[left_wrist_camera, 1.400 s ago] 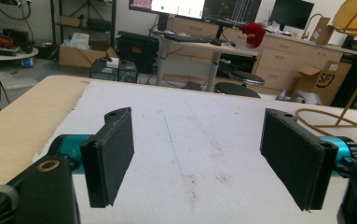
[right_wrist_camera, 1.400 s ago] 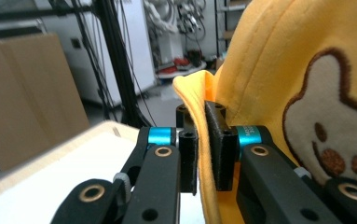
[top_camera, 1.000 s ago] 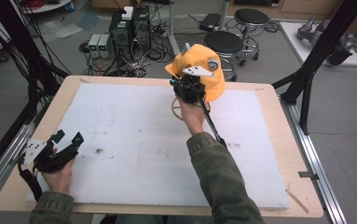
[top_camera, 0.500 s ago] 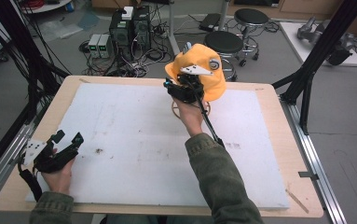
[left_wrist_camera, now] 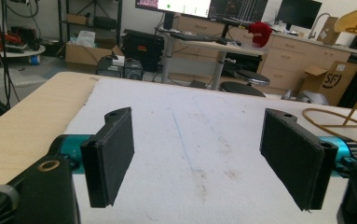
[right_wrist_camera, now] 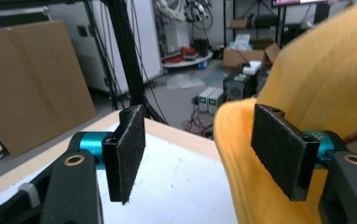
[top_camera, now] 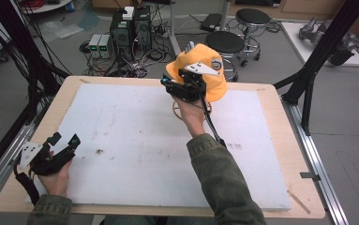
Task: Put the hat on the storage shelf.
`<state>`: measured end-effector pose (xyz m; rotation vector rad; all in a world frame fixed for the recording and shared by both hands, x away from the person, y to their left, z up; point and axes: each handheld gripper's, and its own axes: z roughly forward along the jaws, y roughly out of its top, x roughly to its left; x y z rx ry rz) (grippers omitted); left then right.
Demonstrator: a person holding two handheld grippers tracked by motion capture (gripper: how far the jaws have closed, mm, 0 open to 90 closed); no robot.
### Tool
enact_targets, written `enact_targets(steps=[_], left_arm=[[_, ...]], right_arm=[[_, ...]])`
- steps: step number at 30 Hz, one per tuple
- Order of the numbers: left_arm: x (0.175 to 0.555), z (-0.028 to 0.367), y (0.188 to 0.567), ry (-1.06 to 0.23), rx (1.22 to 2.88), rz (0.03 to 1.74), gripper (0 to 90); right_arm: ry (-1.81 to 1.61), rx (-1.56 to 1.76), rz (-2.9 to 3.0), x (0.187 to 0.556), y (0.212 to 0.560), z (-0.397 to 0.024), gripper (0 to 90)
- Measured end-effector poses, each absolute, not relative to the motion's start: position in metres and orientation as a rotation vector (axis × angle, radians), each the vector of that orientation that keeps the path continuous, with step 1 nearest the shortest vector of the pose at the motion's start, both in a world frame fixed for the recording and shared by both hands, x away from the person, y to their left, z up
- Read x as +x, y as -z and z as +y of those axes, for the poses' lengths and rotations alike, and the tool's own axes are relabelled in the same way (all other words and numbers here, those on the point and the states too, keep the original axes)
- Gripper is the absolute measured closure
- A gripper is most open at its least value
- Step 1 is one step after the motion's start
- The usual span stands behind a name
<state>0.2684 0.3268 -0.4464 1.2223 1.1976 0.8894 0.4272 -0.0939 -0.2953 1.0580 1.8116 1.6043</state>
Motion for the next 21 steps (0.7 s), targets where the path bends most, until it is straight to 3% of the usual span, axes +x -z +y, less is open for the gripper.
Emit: enact_targets(steps=[21], left_arm=[[0.268,0.328,0.447,-0.887,1.227,1.197,26.1]], right_arm=[[-1.744,0.892,1.587,0.398,0.266,-0.118,22.0]])
